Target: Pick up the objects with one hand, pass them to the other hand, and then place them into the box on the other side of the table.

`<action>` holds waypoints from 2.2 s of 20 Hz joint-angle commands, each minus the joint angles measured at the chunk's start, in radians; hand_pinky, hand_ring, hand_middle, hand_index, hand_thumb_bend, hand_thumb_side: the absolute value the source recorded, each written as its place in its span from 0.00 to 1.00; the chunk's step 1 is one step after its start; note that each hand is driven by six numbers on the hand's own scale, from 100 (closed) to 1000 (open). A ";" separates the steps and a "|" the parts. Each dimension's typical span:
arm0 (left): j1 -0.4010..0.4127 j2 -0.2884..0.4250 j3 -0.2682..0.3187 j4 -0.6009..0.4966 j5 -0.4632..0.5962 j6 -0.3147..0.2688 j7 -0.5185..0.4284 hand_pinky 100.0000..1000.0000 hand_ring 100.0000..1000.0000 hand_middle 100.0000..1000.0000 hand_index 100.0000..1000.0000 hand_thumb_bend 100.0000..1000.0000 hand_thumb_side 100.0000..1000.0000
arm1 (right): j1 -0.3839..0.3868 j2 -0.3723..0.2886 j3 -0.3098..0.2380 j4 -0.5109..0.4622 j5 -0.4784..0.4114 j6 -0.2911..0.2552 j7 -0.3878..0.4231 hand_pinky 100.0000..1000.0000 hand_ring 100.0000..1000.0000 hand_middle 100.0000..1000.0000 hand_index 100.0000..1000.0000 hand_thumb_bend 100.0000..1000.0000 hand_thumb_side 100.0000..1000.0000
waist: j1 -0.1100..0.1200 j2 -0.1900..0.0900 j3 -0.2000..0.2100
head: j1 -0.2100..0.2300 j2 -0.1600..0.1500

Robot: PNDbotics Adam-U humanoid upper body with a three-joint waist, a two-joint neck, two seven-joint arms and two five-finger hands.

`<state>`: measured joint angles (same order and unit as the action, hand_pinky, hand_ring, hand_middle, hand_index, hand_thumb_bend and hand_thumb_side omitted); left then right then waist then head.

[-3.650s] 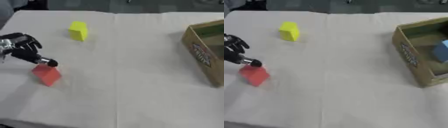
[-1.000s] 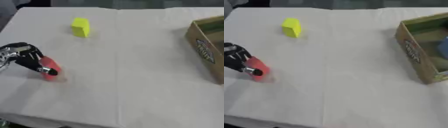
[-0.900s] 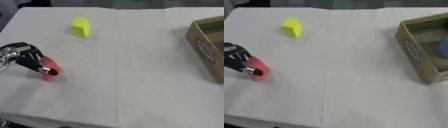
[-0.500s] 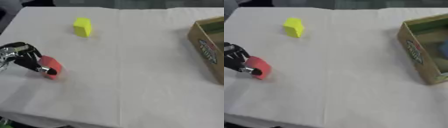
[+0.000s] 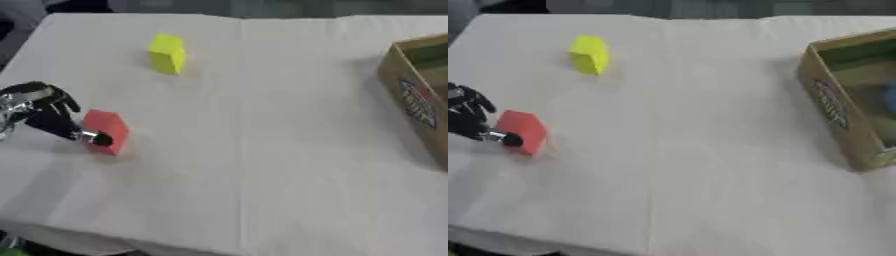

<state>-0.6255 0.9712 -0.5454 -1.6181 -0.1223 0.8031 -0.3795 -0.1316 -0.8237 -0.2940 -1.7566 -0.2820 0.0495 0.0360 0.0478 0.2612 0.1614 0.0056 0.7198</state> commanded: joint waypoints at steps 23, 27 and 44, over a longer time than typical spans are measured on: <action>-0.101 -0.045 -0.074 0.164 -0.017 0.064 -0.136 0.78 0.77 0.61 0.80 1.00 0.52 | -0.006 -0.021 -0.005 0.004 0.019 0.007 0.015 1.00 0.83 0.79 0.87 0.00 0.58 | 0.023 -0.009 -0.007 | 0.024 -0.004; -0.090 -0.040 -0.066 0.171 -0.021 0.062 -0.130 0.78 0.77 0.61 0.80 1.00 0.52 | -0.005 -0.021 -0.004 0.005 0.022 0.007 0.017 1.00 0.83 0.79 0.87 0.00 0.58 | 0.024 -0.008 -0.006 | 0.025 -0.003; -0.082 -0.019 -0.078 0.151 -0.038 0.039 -0.193 0.78 0.76 0.58 0.70 0.94 0.40 | -0.007 -0.020 -0.004 0.007 0.024 0.010 0.021 1.00 0.83 0.79 0.87 0.00 0.58 | 0.028 -0.009 -0.010 | 0.033 -0.002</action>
<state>-0.6960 0.9094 -0.6320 -1.4561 -0.1537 0.7472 -0.4678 -0.1314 -0.8153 -0.2889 -1.7440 -0.2602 0.0612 0.0540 0.0654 0.2619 0.1512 0.0348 0.7198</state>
